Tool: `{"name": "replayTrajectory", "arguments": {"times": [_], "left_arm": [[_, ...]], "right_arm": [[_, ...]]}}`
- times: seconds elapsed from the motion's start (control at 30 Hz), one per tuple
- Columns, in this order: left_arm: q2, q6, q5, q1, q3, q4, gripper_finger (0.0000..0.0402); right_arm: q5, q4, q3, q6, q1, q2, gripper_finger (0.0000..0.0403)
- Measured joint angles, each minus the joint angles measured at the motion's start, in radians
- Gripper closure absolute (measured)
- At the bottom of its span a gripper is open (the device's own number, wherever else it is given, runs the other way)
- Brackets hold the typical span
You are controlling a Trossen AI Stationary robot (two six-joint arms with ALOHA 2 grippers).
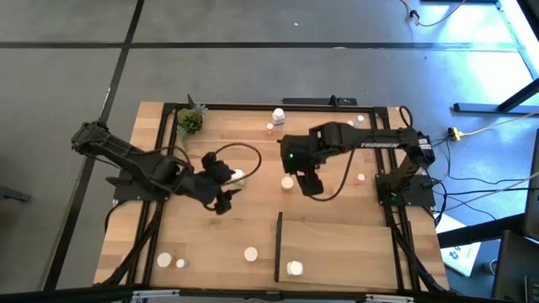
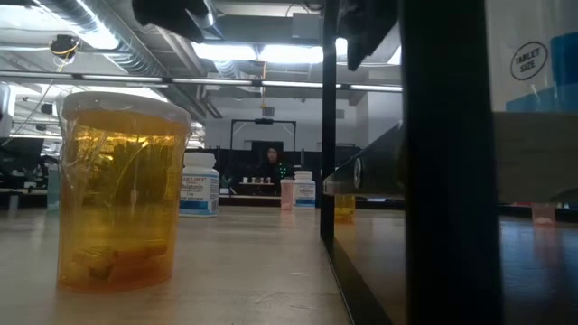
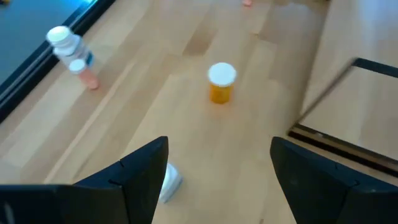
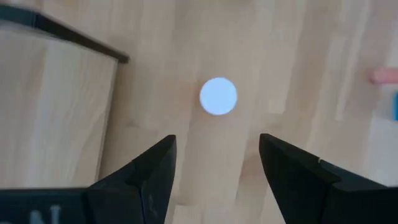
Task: Pick and place medicine bottles onto shelf by color
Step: Put the middle right pink pill bottle on the shelf
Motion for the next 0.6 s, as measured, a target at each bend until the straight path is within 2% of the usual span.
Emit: {"name": "replayTrajectory", "arguments": {"times": [0.13,0.33,0.47,0.6], "left_arm": [[0.000,0.019,0.038,0.066,0.000,0.000,0.0124],[0.000,0.040,0.053,0.143,0.000,0.001,0.0124],[0.000,0.047,0.100,0.178,0.000,0.002,0.0124],[0.000,0.049,0.103,0.197,0.000,0.012,0.0124]], "right_arm": [[-0.029,-0.075,-0.046,-0.020,-0.058,-0.029,0.0171],[-0.003,-0.084,-0.200,0.127,-0.107,-0.170,0.0171],[0.085,-0.077,-0.336,0.370,-0.115,-0.290,0.0171],[0.102,-0.078,-0.461,0.687,-0.115,-0.396,0.0171]]}}
